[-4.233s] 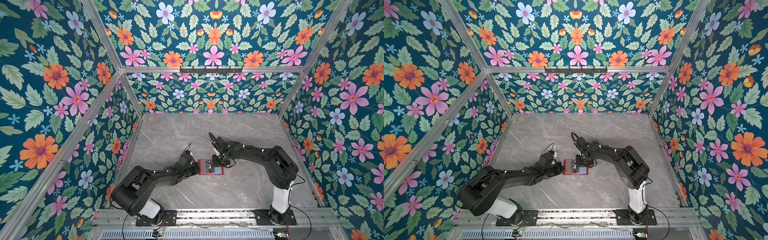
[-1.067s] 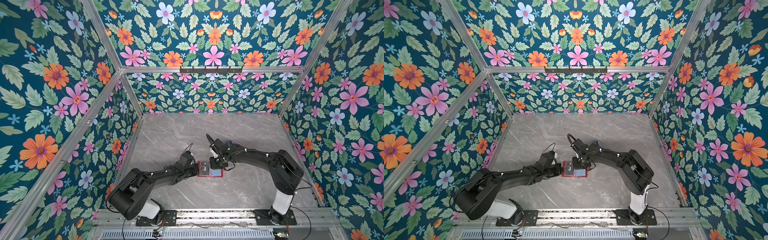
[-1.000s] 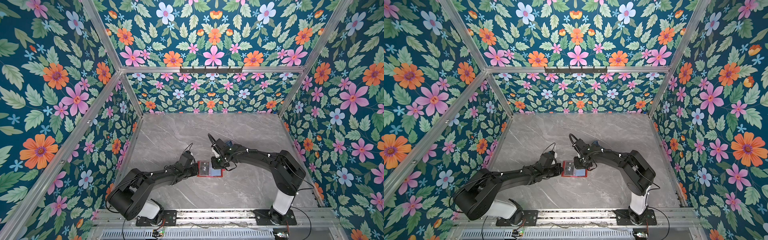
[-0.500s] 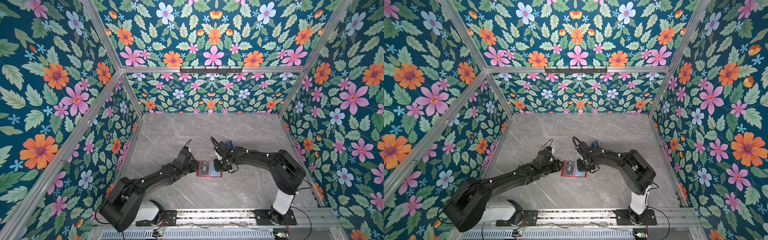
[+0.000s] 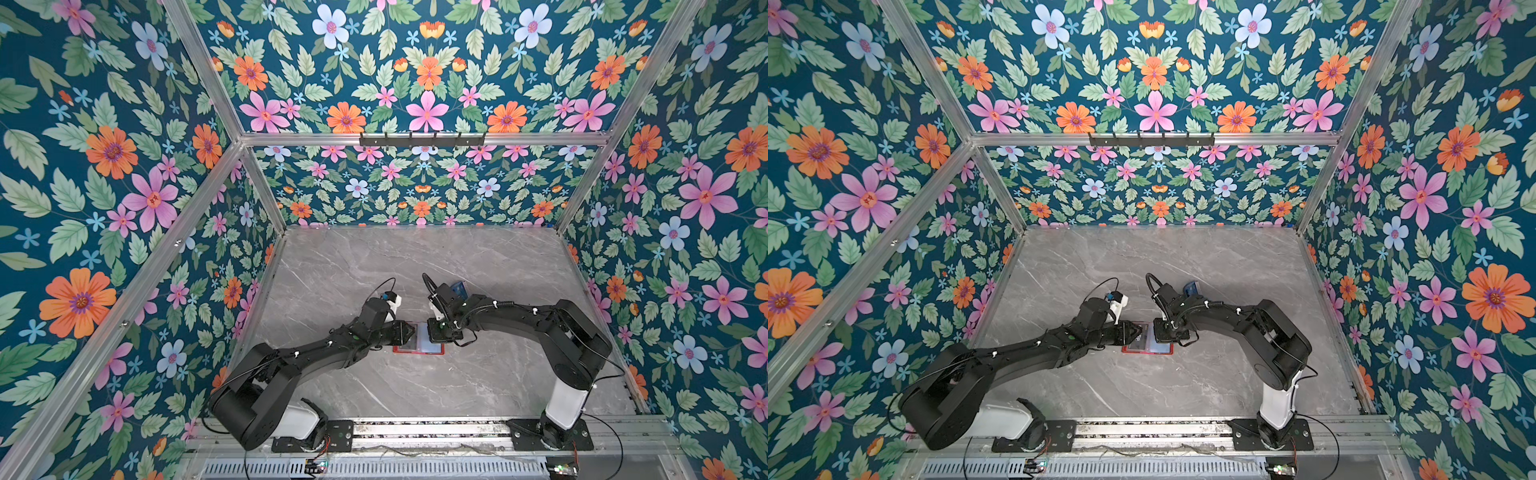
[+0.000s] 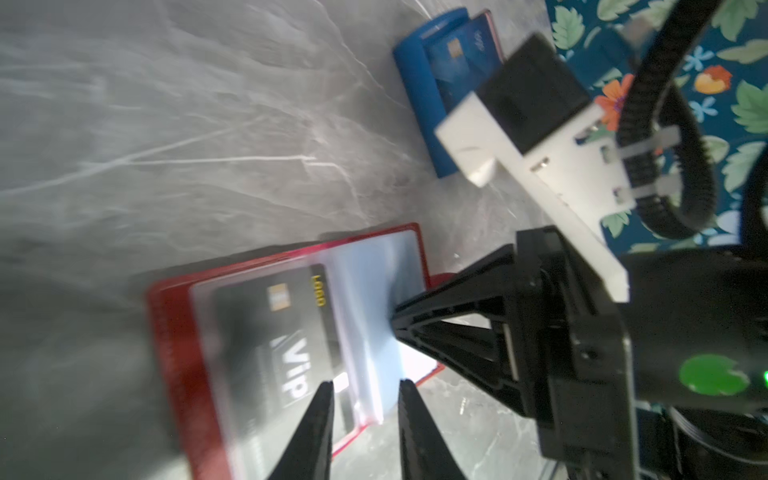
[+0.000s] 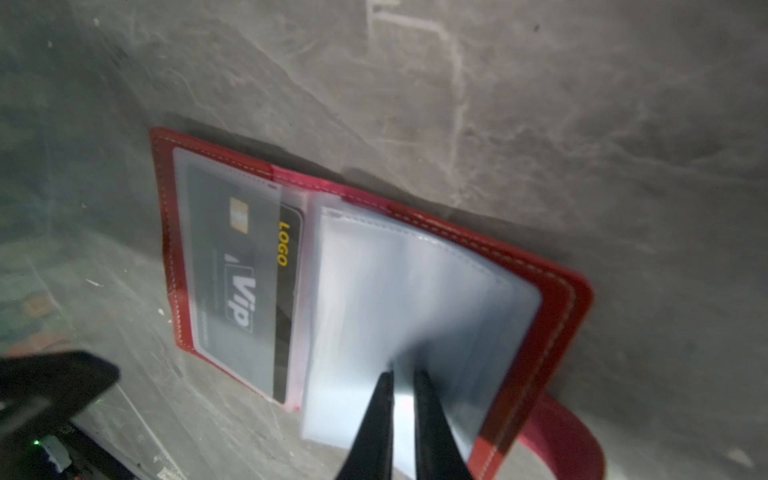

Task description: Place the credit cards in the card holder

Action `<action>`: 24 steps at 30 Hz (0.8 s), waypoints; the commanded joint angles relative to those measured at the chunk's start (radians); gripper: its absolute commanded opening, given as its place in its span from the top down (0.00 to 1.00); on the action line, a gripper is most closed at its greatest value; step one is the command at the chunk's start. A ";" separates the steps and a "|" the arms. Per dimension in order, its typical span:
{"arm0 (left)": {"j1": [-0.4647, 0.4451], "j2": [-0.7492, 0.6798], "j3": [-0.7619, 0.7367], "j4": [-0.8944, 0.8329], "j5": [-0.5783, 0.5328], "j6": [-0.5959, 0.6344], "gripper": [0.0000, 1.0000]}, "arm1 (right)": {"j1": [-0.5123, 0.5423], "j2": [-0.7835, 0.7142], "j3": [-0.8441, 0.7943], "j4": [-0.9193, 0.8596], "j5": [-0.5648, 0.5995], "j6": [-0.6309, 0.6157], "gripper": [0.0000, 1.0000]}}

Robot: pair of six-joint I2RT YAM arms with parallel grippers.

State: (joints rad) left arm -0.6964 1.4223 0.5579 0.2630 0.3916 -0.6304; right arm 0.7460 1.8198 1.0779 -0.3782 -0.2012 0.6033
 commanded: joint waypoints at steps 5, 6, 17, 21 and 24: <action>-0.023 0.086 0.028 0.088 0.062 -0.009 0.73 | 0.002 0.017 -0.015 -0.052 0.048 0.013 0.86; -0.023 0.096 0.032 0.088 0.060 -0.010 0.74 | 0.002 0.016 -0.015 -0.051 0.048 0.013 0.86; -0.031 0.191 0.061 0.112 0.050 -0.029 0.74 | 0.002 0.009 -0.019 -0.053 0.049 0.012 0.86; -0.032 0.210 0.070 0.097 0.032 -0.028 0.73 | 0.002 0.009 -0.019 -0.052 0.048 0.012 0.86; -0.034 0.223 0.073 0.105 0.045 -0.030 0.73 | 0.003 0.008 -0.019 -0.051 0.048 0.012 0.86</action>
State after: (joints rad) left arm -0.7307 1.6394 0.6254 0.3515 0.4366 -0.6567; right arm 0.7464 1.8130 1.0702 -0.3706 -0.1986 0.6067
